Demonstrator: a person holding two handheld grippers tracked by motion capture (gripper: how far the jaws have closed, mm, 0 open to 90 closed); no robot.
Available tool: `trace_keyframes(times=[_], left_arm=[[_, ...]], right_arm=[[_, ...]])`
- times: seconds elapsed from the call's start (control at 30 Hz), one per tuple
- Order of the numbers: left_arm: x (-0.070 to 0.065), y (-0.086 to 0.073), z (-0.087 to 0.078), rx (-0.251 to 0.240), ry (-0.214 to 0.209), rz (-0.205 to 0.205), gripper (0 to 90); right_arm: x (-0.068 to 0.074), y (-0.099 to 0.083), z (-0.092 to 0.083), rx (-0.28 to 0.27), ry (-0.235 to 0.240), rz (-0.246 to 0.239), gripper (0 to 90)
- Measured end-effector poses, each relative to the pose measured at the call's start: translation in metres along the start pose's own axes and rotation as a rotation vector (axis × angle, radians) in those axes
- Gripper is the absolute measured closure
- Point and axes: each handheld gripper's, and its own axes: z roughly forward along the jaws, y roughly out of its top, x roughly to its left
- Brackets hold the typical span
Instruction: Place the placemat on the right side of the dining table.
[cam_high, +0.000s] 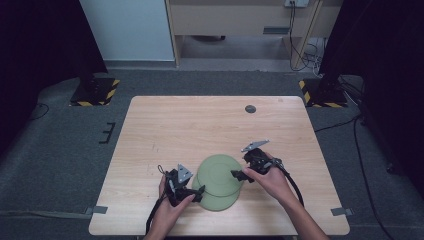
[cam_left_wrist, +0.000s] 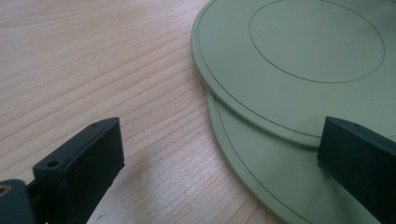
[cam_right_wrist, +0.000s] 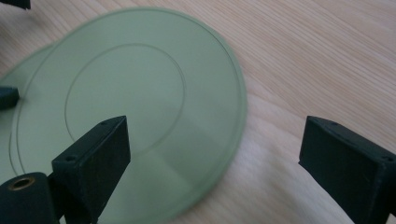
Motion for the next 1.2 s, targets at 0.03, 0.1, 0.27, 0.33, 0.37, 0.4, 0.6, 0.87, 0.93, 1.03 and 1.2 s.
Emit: trace_keyframes(times=[0.03,0.1,0.27,0.33,0.37,0.4,0.6,0.87,0.93,1.03,1.2], left_arm=[[0.0,0.0,0.0,0.0,0.0,0.0,0.2],[0.0,0.0,0.0,-0.002,0.002,0.005,0.3],[-0.001,0.0,0.0,-0.002,0.003,0.002,0.4],[-0.001,0.0,0.0,-0.002,0.003,0.001,0.4],[-0.001,-0.001,0.0,-0.003,0.003,-0.001,0.4],[-0.001,-0.001,0.0,-0.003,0.003,-0.001,0.4],[0.0,-0.001,0.001,-0.003,0.0,-0.007,0.3],[-0.001,-0.001,0.001,-0.007,0.002,-0.004,0.3],[-0.001,-0.001,0.001,-0.008,0.001,-0.005,0.3],[0.0,-0.002,0.0,-0.006,-0.01,-0.02,1.4],[-0.003,-0.001,0.0,-0.002,-0.025,-0.013,1.6]], right_arm=[[0.0,0.0,0.0,0.0,0.0,0.0,9.3],[-0.001,0.009,0.011,0.001,0.035,0.017,11.0],[-0.007,0.012,0.027,0.007,0.075,0.07,12.2],[-0.008,0.011,0.03,0.012,0.076,0.074,12.4],[-0.009,0.011,0.031,0.019,0.079,0.081,12.8],[-0.009,0.01,0.032,0.026,0.083,0.081,14.0],[-0.011,0.01,0.034,0.015,0.111,0.097,16.4],[-0.008,0.011,0.035,0.013,0.15,0.1,19.1],[-0.008,0.011,0.034,0.015,0.148,0.101,19.4],[-0.008,0.011,0.035,0.015,0.145,0.103,19.8],[-0.008,0.011,0.035,0.012,0.14,0.098,19.6]])
